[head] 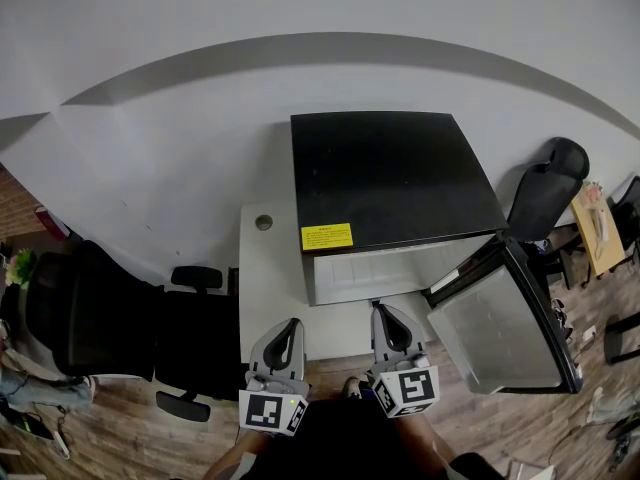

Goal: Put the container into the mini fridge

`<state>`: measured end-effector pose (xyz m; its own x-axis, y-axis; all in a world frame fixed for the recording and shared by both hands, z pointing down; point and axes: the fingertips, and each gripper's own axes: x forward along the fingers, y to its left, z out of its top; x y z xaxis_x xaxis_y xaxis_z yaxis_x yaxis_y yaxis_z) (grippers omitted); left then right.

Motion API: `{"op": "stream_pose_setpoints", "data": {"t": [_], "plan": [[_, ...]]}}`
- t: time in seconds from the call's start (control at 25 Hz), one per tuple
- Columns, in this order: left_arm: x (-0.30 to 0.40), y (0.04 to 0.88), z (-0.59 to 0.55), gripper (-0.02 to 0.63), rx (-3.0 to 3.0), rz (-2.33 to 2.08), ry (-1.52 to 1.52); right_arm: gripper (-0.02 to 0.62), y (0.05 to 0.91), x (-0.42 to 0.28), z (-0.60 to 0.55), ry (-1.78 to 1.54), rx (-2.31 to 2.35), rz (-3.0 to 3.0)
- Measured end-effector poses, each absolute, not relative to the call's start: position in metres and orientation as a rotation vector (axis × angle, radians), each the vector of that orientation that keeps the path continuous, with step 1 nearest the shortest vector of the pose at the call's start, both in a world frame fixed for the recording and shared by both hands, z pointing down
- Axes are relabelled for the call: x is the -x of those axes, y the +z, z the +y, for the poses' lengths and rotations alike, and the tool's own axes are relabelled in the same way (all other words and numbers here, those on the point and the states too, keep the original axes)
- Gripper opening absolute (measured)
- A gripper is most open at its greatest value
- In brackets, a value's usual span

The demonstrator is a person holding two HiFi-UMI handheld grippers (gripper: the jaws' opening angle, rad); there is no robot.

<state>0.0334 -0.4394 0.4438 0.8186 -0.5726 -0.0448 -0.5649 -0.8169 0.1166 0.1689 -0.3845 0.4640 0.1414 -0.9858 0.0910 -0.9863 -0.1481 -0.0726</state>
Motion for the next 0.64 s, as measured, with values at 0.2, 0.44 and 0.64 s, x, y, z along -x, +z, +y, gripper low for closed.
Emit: {"op": "stream_pose_setpoints", "data": {"t": [0.2,0.44,0.64], "plan": [[-0.0325,0.4437,-0.4418,0.008,-2.901,-0.920,-0.115,0.015,0.4647,-0.1702,-0.3864,0.183,-2.371,-2.051],[-0.0327,0.4439,-0.4433,0.008,-2.902,-0.925,-0.109,0.015,0.4661,-0.1708,-0.3883,0.190,-2.368,-2.053],[-0.0342,0.4443,-0.4440,0.008,-2.902,-0.923,-0.109,0.015,0.4662,-0.1712,-0.3896,0.185,-2.368,-2.059]]}}
